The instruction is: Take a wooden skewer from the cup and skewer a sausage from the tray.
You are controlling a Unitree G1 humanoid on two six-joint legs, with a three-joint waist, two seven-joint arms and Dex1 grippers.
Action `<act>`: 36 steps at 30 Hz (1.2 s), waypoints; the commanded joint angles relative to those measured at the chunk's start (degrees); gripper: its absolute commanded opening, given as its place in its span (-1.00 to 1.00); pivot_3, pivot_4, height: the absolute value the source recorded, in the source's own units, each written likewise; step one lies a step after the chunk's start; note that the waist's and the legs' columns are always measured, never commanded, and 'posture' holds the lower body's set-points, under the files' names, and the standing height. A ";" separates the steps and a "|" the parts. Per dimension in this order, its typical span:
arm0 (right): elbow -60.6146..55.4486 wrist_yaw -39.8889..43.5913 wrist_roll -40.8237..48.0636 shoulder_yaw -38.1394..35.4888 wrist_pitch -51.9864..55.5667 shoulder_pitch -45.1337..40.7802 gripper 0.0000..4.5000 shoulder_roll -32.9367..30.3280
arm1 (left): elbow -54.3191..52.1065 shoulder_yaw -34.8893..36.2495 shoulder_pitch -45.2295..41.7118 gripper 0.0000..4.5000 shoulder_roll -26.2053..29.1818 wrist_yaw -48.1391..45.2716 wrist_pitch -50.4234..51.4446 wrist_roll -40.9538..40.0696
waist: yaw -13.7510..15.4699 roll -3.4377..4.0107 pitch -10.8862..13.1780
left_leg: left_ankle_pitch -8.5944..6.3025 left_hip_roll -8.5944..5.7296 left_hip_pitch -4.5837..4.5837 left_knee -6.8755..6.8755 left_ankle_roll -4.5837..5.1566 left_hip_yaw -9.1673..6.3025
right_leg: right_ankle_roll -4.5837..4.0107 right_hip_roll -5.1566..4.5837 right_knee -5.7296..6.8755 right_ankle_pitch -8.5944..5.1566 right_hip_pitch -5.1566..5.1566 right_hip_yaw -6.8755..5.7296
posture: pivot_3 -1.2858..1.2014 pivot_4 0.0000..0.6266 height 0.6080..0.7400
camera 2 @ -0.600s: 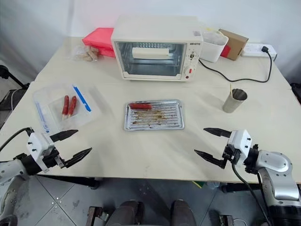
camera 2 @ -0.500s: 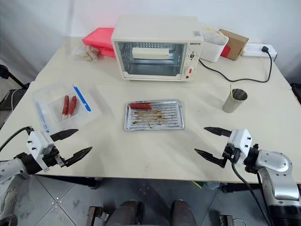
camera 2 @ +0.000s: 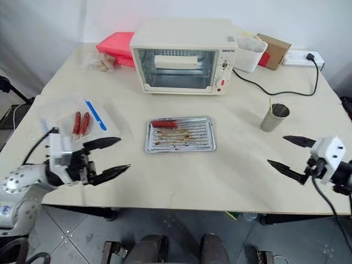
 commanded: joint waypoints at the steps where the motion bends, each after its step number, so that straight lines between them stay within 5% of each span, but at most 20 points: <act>1: 5.11 3.11 -0.38 -0.29 -1.39 -6.69 1.00 -4.32 | -1.54 -1.72 -2.67 0.99 -1.87 -0.03 3.15 -4.26 | -0.45 0.02 0.01 | 0.00 0.04 0.07 -0.01 0.02 0.14 | 0.04 0.00 0.01 0.02 0.01 0.01 | 0.03 -0.52 1.00; 5: 8.67 8.73 -0.91 5.79 6.17 -17.32 1.00 -7.74 | -0.57 -2.20 -4.56 0.99 -2.46 -0.58 4.99 -4.84 | -1.43 0.07 0.04 | 0.00 0.18 0.12 -0.01 0.01 0.15 | 0.04 0.01 0.03 0.02 0.02 0.00 | 0.03 -0.52 1.00; 10: 20.95 13.78 -12.88 20.44 10.47 -42.77 1.00 -8.71 | 1.27 -2.49 -6.73 0.99 -3.69 -0.31 4.30 -3.79 | -1.43 0.44 0.25 | -0.01 0.16 0.09 0.02 0.01 0.24 | 0.04 -0.01 0.02 0.02 -0.07 0.08 | 0.03 -0.52 1.00; 14: 37.87 14.73 -28.78 33.84 8.14 -65.60 1.00 -4.65 | 1.52 -3.67 -7.27 0.99 -4.69 -0.09 4.15 -2.77 | -1.36 0.63 0.37 | -0.01 0.07 -0.09 -0.03 0.00 0.30 | 0.04 -0.02 0.06 0.02 -0.37 0.16 | 0.03 -0.52 1.00; 18: 50.41 11.27 -39.49 42.02 4.97 -78.88 1.00 1.53 | 0.63 -4.30 -6.55 0.99 -5.76 0.89 4.16 -2.61 | -1.36 0.62 0.38 | -0.02 0.03 -0.27 -0.14 -0.01 0.23 | 0.04 -0.05 0.03 0.02 -0.52 0.11 | 0.03 -0.52 1.00; 24: 58.43 3.82 -47.52 46.50 1.54 -85.38 1.00 7.50 | -0.50 -4.83 -5.64 0.99 -7.08 2.31 4.23 -2.14 | -1.39 0.63 0.38 | -0.02 -0.12 -1.17 0.19 -0.01 0.18 | 0.04 -0.04 0.73 0.02 -1.46 0.00 | 0.03 -0.52 1.00; 36: 61.96 0.93 -53.43 47.71 1.89 -87.01 1.00 11.54 | -2.49 -4.53 -4.28 0.99 -7.68 4.86 4.57 -2.59 | -1.51 0.63 0.38 | 0.07 -0.13 -1.03 0.27 -0.05 0.24 | 0.04 -0.01 1.01 0.02 -1.43 0.03 | 0.03 -0.52 1.00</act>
